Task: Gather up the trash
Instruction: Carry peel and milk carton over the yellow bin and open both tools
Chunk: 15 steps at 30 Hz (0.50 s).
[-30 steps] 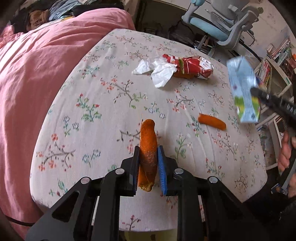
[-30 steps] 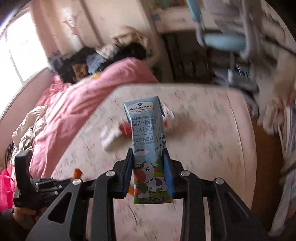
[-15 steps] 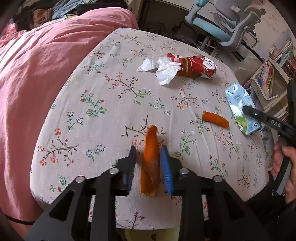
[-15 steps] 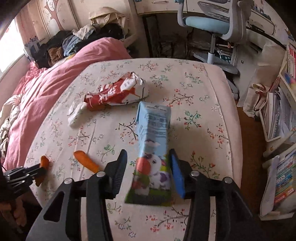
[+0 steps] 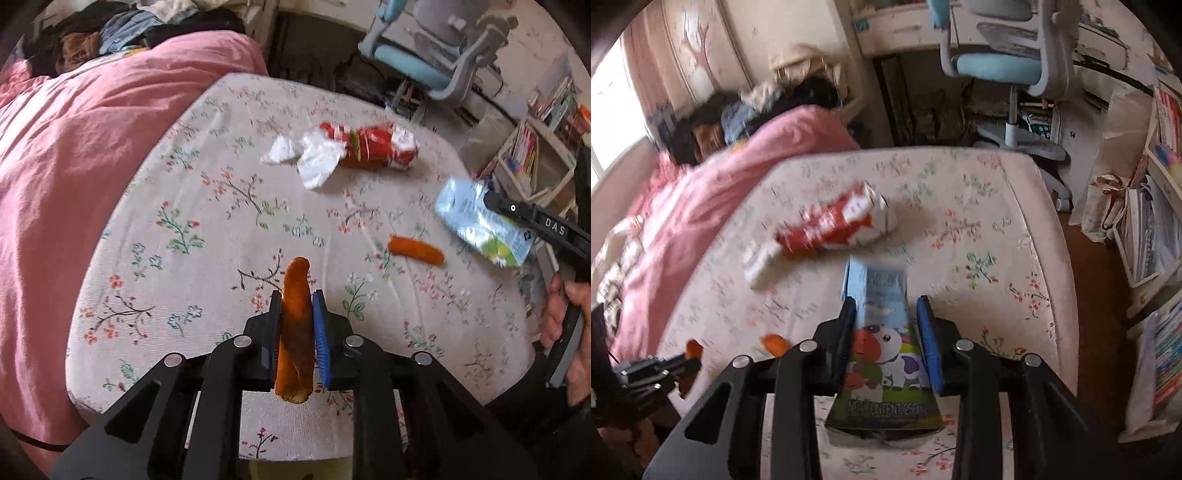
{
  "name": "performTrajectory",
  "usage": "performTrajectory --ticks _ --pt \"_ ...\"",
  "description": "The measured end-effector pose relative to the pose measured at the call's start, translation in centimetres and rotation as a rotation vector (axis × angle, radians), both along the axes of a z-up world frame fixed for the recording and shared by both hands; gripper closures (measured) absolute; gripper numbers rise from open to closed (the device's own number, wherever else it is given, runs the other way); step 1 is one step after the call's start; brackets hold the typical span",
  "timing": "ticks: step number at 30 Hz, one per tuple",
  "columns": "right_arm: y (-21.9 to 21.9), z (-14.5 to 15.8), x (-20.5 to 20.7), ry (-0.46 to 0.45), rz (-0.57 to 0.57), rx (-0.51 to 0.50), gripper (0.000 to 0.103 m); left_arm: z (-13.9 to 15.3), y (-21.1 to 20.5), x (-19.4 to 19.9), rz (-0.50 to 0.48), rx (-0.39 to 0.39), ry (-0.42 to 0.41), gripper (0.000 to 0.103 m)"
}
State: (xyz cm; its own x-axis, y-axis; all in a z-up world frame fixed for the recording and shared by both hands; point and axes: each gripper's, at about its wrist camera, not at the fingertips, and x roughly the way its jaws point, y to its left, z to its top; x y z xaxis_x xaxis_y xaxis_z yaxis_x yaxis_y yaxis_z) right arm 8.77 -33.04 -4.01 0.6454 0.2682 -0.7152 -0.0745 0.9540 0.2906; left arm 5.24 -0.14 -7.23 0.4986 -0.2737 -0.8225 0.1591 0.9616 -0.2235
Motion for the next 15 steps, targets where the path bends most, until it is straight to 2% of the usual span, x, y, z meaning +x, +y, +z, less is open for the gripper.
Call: performTrajectory --ticks 1,3,6,10,12,14,15 --pt "0.2 0.4 -0.5 -0.021 0.000 0.026 0.092 0.3 0.3 -0.2 0.003 -0.011 -0.009 0.087" --pt "0.7 0.9 -1.3 -0.049 0.006 0.054 0.092 0.8 0.7 -0.6 0.005 -0.028 -0.020 0.087" --pt "2.3 1.3 -2.4 -0.069 0.017 0.026 0.092 1.4 1.2 -1.2 0.007 -0.046 -0.034 0.087" --pt "3.7 0.8 -2.9 -0.047 0.031 -0.038 0.092 1.4 2.4 -1.6 0.036 -0.071 -0.026 0.087" --pt "3.6 0.5 -3.1 -0.029 0.029 -0.028 0.090 1.3 3.2 -1.9 0.055 -0.092 -0.013 0.087" --pt "3.3 0.4 -3.6 -0.026 0.006 -0.029 0.065 1.2 3.6 -2.1 0.065 -0.100 -0.006 0.087" --pt "3.2 0.2 -4.0 -0.030 0.003 -0.027 0.044 1.2 3.7 -2.2 0.069 -0.101 -0.006 0.087"
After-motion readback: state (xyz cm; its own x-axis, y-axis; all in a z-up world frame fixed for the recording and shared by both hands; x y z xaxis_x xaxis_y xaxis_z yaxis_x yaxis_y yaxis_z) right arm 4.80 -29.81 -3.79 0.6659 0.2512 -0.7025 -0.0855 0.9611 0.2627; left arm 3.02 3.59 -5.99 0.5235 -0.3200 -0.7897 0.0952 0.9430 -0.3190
